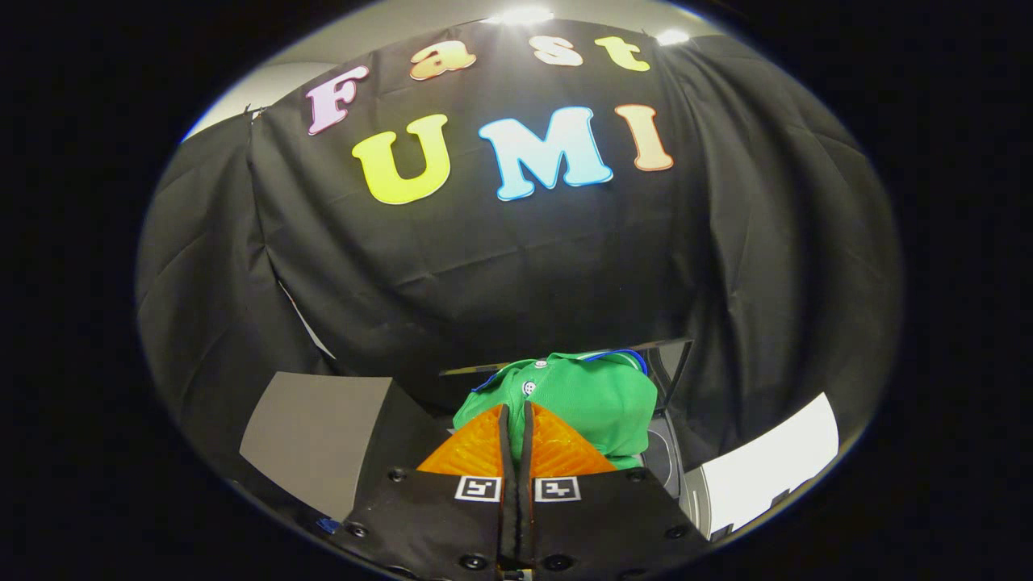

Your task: Put the clothes into the washing machine and then close the washing machine lid.

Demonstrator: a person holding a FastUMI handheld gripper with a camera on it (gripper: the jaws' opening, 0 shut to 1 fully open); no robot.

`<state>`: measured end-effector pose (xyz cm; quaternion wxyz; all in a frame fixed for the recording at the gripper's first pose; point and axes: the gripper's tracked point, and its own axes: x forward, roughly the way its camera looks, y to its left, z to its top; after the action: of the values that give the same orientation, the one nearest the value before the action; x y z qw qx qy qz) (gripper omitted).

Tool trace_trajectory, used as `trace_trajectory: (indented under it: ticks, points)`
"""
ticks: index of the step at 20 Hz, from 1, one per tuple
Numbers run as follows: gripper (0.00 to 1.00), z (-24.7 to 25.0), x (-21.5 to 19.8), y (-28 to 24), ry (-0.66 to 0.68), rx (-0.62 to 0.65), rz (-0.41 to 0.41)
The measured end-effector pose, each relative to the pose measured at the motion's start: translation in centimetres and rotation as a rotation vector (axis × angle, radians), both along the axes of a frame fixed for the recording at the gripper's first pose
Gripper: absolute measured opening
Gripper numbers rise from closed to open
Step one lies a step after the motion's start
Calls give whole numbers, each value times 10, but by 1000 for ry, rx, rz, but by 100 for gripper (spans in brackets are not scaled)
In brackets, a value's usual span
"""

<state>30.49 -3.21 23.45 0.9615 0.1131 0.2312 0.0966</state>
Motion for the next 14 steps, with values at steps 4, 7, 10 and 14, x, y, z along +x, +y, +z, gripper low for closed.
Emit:
trace_trajectory:
  ticks: [4, 7, 10, 14]
  points:
    - [1, -31, 3, -12, 38, -2, 15]
    - [1, -58, 7, -17, 76, -10, 25]
    - [1, -86, 11, -17, 115, -29, 49]
    - [1, -131, 17, -18, 162, -40, 70]
